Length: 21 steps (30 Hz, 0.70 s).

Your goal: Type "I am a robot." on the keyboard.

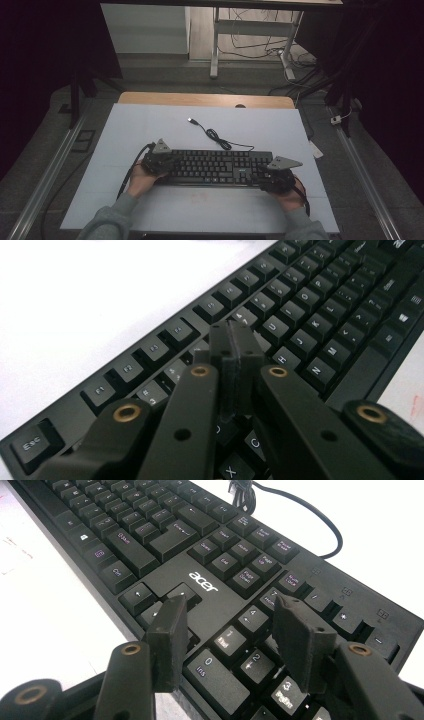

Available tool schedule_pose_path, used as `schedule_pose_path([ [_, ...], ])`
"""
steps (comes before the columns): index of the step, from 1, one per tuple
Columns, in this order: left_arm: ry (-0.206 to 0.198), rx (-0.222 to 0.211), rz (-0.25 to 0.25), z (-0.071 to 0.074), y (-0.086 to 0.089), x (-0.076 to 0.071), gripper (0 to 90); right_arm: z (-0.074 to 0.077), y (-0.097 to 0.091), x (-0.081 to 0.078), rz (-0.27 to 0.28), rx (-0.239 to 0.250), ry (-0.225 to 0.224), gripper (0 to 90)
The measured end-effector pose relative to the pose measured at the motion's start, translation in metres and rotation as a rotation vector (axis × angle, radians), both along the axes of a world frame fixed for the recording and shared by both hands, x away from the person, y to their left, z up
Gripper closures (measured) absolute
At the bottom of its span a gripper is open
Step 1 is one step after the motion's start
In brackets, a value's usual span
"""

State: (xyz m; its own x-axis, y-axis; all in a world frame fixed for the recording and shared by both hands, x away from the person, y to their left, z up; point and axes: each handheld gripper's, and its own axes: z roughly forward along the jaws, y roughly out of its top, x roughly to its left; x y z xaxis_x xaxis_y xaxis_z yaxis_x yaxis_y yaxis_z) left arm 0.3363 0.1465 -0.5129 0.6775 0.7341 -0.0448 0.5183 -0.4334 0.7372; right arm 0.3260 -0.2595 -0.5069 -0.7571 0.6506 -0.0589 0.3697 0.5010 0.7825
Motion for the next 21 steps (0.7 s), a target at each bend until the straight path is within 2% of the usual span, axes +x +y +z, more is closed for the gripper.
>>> schedule_pose_path([
  [12, 0.018, 0.046, 0.011, -0.0084, -0.0028, 0.0030, 89.0, -0.0005, 0.0002, 0.0003, 0.002, -0.001, 0.001, 48.6],
  [21, 0.028, 0.045, 0.021, -0.0101, -0.0008, 0.0040, 89.0, -0.0006, 0.0002, 0.0004, 0.002, -0.001, 0.002, 48.6],
])
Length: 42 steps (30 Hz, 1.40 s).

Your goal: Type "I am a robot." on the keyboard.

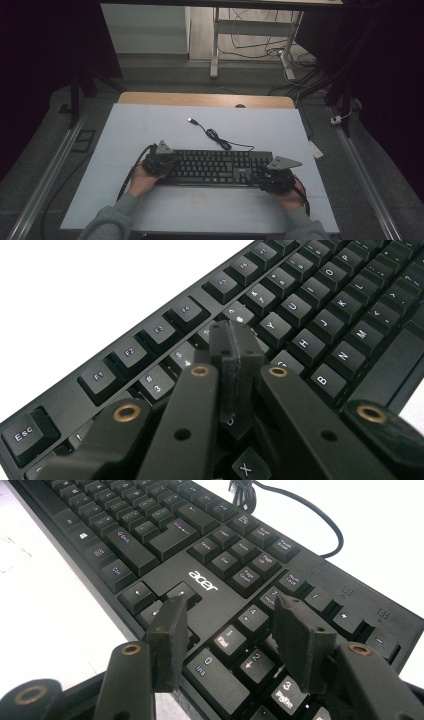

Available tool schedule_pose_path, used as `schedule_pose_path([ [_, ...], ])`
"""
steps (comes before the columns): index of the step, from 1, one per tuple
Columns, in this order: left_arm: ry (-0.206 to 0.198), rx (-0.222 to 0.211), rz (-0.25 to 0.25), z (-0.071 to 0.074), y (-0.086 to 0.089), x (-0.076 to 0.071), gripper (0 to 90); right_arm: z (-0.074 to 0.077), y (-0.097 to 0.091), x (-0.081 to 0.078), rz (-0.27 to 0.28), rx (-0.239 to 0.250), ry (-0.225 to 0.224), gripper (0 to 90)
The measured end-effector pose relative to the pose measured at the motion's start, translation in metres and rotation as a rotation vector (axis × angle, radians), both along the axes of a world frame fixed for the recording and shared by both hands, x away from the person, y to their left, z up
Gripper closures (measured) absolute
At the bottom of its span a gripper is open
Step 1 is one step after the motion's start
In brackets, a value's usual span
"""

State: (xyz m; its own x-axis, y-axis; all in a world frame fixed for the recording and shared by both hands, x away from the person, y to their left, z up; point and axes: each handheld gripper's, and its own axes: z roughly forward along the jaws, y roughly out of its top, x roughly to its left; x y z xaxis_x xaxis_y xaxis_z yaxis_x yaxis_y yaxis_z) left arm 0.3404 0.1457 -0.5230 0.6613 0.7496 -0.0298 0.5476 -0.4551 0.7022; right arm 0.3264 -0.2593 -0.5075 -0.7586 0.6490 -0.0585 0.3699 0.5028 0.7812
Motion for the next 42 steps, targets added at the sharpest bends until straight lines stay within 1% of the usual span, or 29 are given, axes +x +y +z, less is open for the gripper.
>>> schedule_pose_path([
  [1, 0.007, 0.009, 0.003, -0.001, -0.001, 0.000, 89.0, 0.000, 0.000, 0.000, 0.000, 0.000, 0.000, 48.6],
  [3, 0.003, 0.003, 0.005, -0.002, -0.001, 0.000, 89.1, 0.000, 0.000, 0.000, 0.000, 0.000, 0.000, 48.6],
  [6, -0.004, 0.006, 0.006, -0.001, -0.001, -0.001, 89.1, 0.000, 0.000, 0.000, -0.001, -0.002, -0.002, 48.6],
  [7, -0.009, -0.004, 0.002, 0.000, 0.000, -0.001, 89.1, 0.000, 0.000, 0.000, -0.001, -0.003, -0.002, 48.6],
  [9, -0.019, -0.043, 0.005, 0.003, 0.003, -0.002, 89.1, 0.000, 0.000, 0.000, -0.001, -0.001, -0.003, 48.6],
  [13, -0.060, -0.092, 0.026, 0.013, 0.011, -0.007, 89.1, 0.001, -0.001, -0.001, -0.002, 0.012, -0.013, 48.7],
  [17, -0.076, -0.122, 0.039, 0.021, 0.021, -0.013, 88.7, 0.002, -0.001, -0.001, -0.002, 0.015, -0.017, 48.8],
  [19, -0.072, -0.137, 0.041, 0.023, 0.024, -0.015, 83.7, 0.002, 0.000, -0.001, 0.004, 0.016, -0.019, 48.8],
  [20, -0.068, -0.144, 0.040, 0.024, 0.026, -0.016, 79.1, 0.002, 0.000, -0.001, 0.005, 0.016, -0.020, 48.9],
  [22, -0.075, -0.138, 0.048, 0.026, 0.028, -0.019, 68.1, 0.002, 0.000, -0.001, 0.007, 0.013, -0.022, 48.9],
  [24, -0.072, -0.141, 0.058, 0.027, 0.031, -0.021, 58.7, 0.001, 0.001, -0.001, 0.004, 0.016, -0.020, 49.0],
  [27, -0.057, -0.157, 0.076, 0.028, 0.035, -0.023, 50.0, 0.002, 0.003, -0.001, 0.013, 0.013, -0.021, 48.9],
  [29, -0.044, -0.163, 0.080, 0.027, 0.036, -0.025, 46.3, 0.002, 0.003, -0.002, 0.017, 0.015, -0.023, 48.9],
  [32, -0.042, -0.145, 0.081, 0.027, 0.037, -0.028, 41.7, 0.003, 0.004, -0.002, 0.026, 0.034, -0.022, 48.9],
  [35, -0.033, -0.142, 0.089, 0.025, 0.038, -0.030, 38.8, 0.004, 0.005, -0.002, 0.038, 0.042, -0.023, 48.9],
  [37, -0.029, -0.142, 0.091, 0.023, 0.038, -0.031, 37.4, 0.004, 0.007, -0.002, 0.043, 0.044, -0.019, 48.9],
  [41, -0.028, -0.139, 0.082, 0.023, 0.037, -0.031, 36.2, 0.006, 0.010, -0.001, 0.054, 0.074, -0.014, 49.0],
  [42, -0.027, -0.140, 0.081, 0.023, 0.036, -0.031, 36.1, 0.006, 0.011, 0.000, 0.055, 0.074, -0.011, 49.1],
])
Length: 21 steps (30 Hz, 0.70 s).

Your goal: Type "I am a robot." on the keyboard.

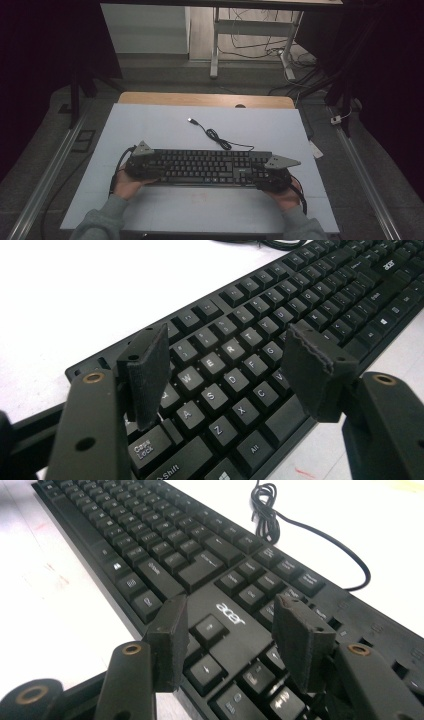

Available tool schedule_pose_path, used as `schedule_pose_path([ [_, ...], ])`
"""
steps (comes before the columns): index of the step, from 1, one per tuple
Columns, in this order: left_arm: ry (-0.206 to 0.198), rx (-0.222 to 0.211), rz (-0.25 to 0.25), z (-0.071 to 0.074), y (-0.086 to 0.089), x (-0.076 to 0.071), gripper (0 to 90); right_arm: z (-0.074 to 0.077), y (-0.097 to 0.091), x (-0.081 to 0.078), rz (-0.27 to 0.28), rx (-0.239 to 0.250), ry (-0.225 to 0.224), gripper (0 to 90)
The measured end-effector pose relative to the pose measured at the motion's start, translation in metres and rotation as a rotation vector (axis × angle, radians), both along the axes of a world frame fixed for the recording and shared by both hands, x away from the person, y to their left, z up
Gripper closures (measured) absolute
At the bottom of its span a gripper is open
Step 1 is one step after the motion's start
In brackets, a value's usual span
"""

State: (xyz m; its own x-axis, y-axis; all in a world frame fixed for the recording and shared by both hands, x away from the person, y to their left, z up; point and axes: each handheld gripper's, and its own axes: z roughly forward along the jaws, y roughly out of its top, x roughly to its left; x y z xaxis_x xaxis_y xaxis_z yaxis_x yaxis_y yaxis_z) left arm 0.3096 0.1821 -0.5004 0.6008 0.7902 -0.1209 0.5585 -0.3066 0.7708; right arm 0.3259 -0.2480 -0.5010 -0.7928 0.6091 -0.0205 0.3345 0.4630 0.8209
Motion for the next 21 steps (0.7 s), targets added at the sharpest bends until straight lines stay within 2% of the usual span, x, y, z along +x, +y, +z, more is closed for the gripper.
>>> schedule_pose_path([
  [7, -0.001, -0.002, -0.002, 0.000, 0.001, 0.000, 35.8, 0.005, 0.009, 0.004, 0.009, 0.050, 0.016, 49.9],
  [12, -0.003, 0.001, -0.010, 0.000, -0.001, 0.000, 35.8, 0.010, 0.018, 0.008, 0.025, 0.077, 0.008, 53.1],
  [17, -0.003, 0.000, -0.008, -0.001, -0.001, 0.001, 35.8, 0.016, 0.029, 0.013, 0.040, 0.093, 0.009, 62.7],
  [21, -0.001, 0.002, -0.012, -0.002, -0.002, 0.001, 35.7, 0.019, 0.040, 0.016, 0.071, 0.101, 0.029, 76.4],
])
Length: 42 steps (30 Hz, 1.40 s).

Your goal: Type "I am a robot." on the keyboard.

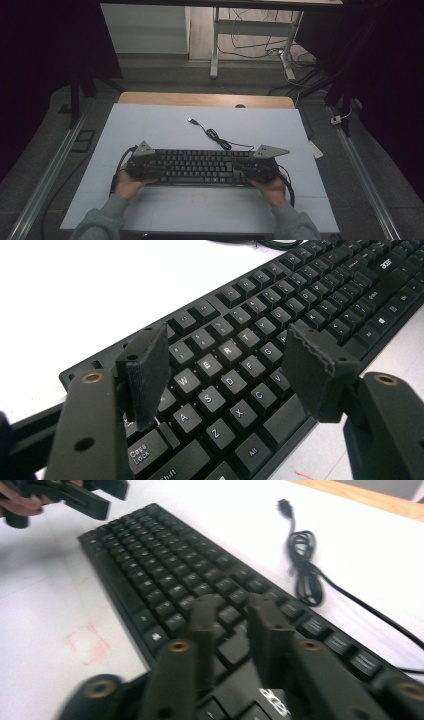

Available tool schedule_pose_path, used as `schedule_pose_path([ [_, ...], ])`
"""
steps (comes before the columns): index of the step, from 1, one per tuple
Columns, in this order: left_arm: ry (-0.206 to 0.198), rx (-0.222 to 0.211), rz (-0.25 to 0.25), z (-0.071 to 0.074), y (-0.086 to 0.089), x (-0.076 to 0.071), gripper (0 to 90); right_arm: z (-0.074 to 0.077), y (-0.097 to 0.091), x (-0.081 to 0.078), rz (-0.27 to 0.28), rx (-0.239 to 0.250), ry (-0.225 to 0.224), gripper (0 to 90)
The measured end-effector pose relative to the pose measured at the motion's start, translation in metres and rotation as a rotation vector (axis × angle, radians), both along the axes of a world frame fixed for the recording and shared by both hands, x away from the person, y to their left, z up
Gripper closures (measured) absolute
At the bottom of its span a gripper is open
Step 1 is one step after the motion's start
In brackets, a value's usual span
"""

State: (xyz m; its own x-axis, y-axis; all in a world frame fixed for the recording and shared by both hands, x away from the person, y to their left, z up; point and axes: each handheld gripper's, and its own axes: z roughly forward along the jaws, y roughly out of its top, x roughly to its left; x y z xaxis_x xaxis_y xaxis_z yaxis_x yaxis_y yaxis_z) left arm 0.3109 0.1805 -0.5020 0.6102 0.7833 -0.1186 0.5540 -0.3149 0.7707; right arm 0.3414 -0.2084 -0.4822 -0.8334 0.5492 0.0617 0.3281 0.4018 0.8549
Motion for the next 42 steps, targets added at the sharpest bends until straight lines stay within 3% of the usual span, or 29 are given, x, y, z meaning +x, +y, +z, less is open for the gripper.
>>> schedule_pose_path([
  [5, -0.003, 0.004, -0.001, 0.000, 0.000, -0.001, 35.5, 0.002, 0.016, 0.002, 0.056, -0.013, 0.032, 89.7],
  [13, -0.004, 0.010, 0.002, 0.000, -0.001, -0.002, 35.4, -0.002, 0.054, 0.007, 0.123, -0.046, 0.055, 89.9],
  [22, -0.009, 0.015, -0.008, 0.000, -0.004, -0.002, 35.5, -0.011, 0.092, 0.021, 0.137, -0.092, 0.064, 89.8],
  [29, -0.013, 0.015, -0.008, 0.000, -0.004, -0.003, 35.5, -0.019, 0.099, 0.027, 0.118, -0.146, 0.074, 89.7],
  [42, -0.013, 0.032, -0.011, -0.001, -0.006, -0.004, 35.0, -0.030, 0.105, 0.036, 0.092, -0.177, 0.068, 89.6],
])
